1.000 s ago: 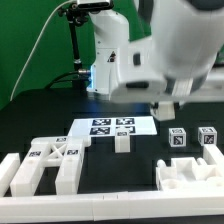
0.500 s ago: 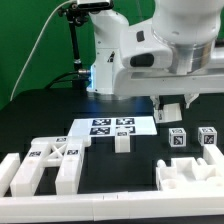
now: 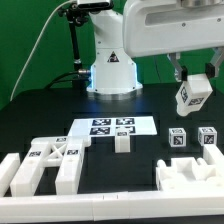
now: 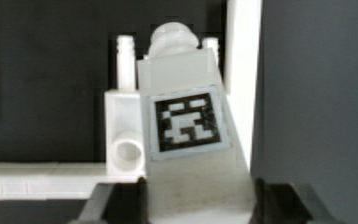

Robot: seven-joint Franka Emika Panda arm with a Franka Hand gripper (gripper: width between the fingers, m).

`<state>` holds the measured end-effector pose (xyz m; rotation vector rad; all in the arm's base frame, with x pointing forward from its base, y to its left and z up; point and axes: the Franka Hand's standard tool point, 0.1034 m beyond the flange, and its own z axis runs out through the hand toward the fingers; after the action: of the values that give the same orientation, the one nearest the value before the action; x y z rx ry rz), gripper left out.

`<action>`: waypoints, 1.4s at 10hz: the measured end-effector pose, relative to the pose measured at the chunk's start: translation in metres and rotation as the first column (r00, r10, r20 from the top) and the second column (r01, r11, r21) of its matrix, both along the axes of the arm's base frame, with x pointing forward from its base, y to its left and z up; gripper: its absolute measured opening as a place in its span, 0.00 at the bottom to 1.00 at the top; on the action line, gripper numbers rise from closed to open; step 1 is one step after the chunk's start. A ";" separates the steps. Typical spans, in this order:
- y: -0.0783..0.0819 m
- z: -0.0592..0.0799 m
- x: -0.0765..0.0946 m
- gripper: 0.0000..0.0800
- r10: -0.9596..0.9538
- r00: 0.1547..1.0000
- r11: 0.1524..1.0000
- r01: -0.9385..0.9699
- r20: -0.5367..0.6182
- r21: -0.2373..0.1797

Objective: Assemble chair

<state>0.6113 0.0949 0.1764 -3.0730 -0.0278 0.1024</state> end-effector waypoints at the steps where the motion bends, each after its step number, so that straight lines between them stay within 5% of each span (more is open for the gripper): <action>1: 0.000 0.001 0.006 0.36 -0.006 0.996 1.000 0.005 0.088 0.004; 4: 0.013 0.002 0.038 0.36 -0.010 0.923 1.000 -0.001 0.384 0.027; 7: 0.020 0.005 0.040 0.36 -0.049 0.814 0.998 0.021 0.579 0.055; 9: 0.019 0.001 0.040 0.36 -0.049 0.766 0.998 0.017 0.641 0.056; 11: 0.013 -0.027 0.023 0.36 -0.028 0.775 0.999 0.007 0.631 0.036; 14: 0.014 -0.040 0.023 0.36 -0.012 0.777 1.000 -0.005 0.629 0.026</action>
Offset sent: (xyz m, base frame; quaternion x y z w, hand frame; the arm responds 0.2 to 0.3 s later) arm 0.0405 0.0225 -0.0016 0.0354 0.2818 -0.0236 0.9585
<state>0.6342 0.1089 0.1364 -2.9150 -0.0552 -0.9253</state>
